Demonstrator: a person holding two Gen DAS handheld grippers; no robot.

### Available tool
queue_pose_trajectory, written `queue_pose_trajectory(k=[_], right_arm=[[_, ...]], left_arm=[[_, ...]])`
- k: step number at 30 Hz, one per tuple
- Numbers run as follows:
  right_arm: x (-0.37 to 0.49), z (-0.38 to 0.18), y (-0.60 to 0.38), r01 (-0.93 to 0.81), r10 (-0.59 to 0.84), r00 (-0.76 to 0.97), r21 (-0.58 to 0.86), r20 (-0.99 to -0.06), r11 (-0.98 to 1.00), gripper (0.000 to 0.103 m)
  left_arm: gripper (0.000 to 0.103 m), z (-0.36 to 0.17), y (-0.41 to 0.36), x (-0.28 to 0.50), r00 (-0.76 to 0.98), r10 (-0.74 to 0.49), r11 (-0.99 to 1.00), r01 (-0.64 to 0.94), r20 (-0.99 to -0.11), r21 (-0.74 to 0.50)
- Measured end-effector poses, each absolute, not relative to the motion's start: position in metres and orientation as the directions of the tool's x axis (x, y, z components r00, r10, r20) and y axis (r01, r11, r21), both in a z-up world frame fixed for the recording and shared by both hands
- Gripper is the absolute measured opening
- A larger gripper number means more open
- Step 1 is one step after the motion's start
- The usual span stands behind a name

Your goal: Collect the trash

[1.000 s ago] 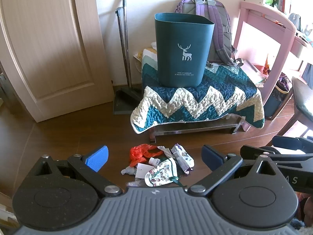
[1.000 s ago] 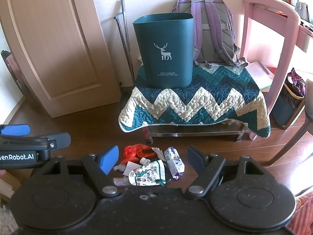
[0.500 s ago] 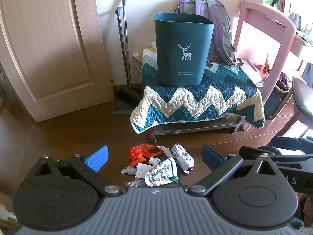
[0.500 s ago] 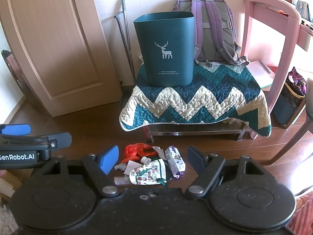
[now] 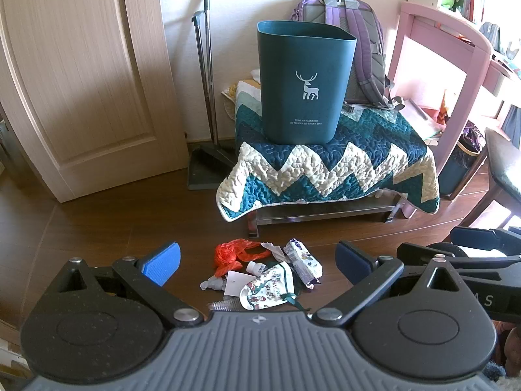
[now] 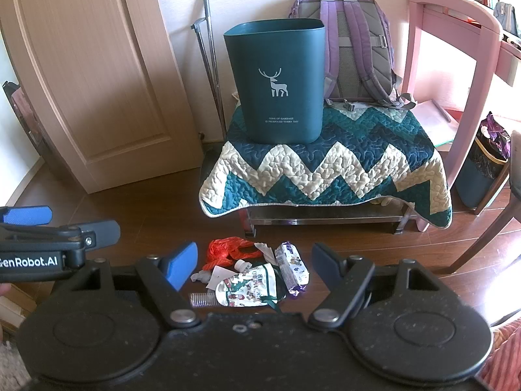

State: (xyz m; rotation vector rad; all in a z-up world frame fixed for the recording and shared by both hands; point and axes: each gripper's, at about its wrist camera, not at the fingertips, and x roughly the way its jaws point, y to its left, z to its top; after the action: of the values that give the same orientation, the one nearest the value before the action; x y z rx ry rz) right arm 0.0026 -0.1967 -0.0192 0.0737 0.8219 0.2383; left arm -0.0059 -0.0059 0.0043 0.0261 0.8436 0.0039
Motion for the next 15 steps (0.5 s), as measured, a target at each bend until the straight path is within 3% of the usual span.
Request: queue_pose_trajectory(k=[15], right_arm=[[0.0028, -0.0229, -0.1928, -0.189, 0.243, 0.648, 0.157, -0.722, 0.969, 0.077]], left_arm=[[0.102, 0.0021, -0.0134, -0.0079, 0.66, 0.009, 1.0, 0.016, -0.751, 0.027]])
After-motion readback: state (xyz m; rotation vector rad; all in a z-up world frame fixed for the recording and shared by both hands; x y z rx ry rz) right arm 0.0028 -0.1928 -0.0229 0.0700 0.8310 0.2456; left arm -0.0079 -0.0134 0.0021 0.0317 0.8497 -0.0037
